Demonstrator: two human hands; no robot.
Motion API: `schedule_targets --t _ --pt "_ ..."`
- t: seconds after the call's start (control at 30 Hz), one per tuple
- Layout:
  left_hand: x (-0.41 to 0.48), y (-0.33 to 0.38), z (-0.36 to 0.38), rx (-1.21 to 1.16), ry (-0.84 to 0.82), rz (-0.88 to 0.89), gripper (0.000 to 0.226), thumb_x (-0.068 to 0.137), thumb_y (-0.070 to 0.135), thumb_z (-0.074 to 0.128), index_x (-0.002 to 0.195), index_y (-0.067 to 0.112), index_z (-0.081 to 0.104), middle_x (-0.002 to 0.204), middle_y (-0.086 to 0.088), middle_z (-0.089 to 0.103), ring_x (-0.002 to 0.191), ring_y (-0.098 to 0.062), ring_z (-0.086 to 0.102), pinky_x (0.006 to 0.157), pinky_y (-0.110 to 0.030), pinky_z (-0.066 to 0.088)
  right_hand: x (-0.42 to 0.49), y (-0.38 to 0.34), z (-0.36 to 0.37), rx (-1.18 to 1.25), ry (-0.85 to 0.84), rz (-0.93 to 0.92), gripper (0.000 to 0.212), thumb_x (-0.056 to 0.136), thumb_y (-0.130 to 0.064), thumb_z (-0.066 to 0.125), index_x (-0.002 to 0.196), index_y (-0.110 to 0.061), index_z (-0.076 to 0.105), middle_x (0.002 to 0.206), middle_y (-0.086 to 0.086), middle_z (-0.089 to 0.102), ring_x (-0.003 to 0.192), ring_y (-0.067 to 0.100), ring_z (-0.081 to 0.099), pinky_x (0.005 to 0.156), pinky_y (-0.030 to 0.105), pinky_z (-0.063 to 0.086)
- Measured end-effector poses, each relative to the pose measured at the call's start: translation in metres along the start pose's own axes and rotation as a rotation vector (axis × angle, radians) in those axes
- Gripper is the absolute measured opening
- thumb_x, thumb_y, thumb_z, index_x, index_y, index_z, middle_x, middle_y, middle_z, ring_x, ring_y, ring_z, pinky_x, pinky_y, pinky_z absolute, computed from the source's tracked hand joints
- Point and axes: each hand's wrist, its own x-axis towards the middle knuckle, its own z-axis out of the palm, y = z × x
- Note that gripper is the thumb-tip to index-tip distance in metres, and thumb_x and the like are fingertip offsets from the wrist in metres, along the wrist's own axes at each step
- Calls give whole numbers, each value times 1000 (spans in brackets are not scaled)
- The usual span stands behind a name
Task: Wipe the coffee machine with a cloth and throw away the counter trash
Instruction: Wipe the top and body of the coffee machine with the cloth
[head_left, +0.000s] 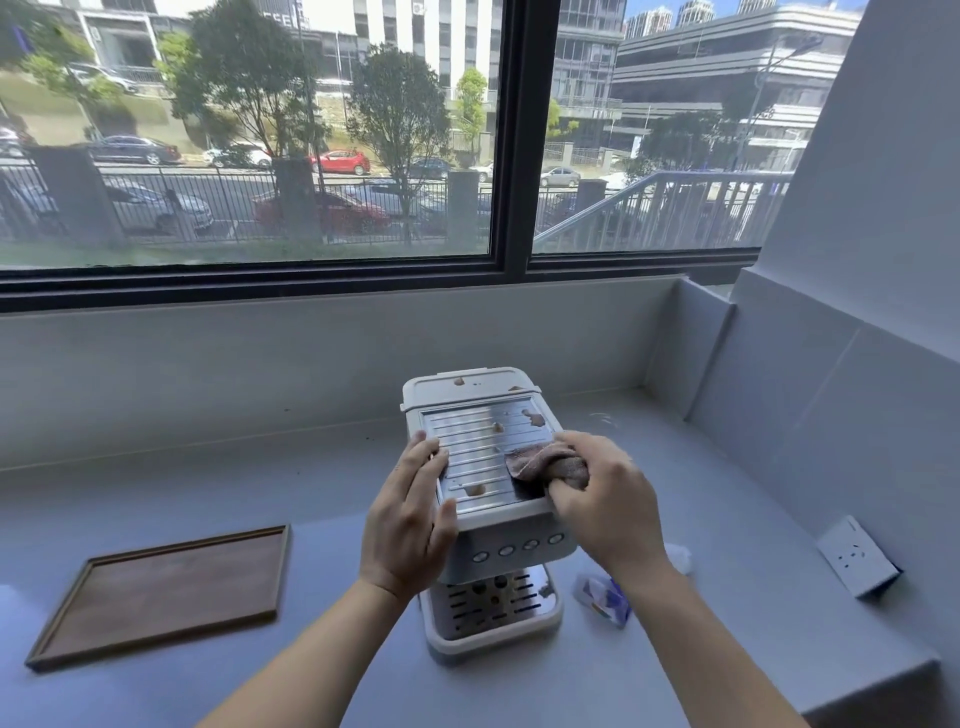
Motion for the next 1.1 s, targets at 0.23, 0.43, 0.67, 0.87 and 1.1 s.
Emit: schedule_targets --t 0.23,0.43,0.67,0.87,1.1 --pt "-1 -4 3 -6 7 2 51 93 27 34 127 -5 56 141 -17 50 141 -27 38 110 -43 39 -21 11 3 -25 -13 -272 22 77 -42 75 94 -29 71 105 -15 67 105 10 58 82 25 49" --pt "-1 -4 4 -23 21 -1 51 93 28 34 127 -4 57 141 -17 50 141 -26 38 111 -40 38 -19 -2 10 -33 -10 -208 10 69 -25 63 79 -24 64 93 -13 65 92 13 57 67 21 45" --pt "-1 -4 5 -30 26 -2 52 93 29 33 126 -4 57 142 -17 50 141 -25 37 113 -35 35 18 13 7 102 12 45 9 70 -29 60 71 -21 64 80 -9 64 78 20 59 64 31 44" --pt "-2 -5 6 -47 37 1 51 93 28 34 125 -4 57 141 -16 50 142 -24 36 112 -37 36 55 8 4 108 -51 271 14 76 -32 70 79 -20 63 75 -4 67 81 25 62 67 32 47" --pt "-2 -5 12 -116 85 -19 49 92 28 35 124 -2 57 142 -14 50 143 -23 35 114 -36 34 -10 7 18 33 62 -186 10 81 -42 67 85 -32 65 96 -17 60 91 7 49 84 24 36"
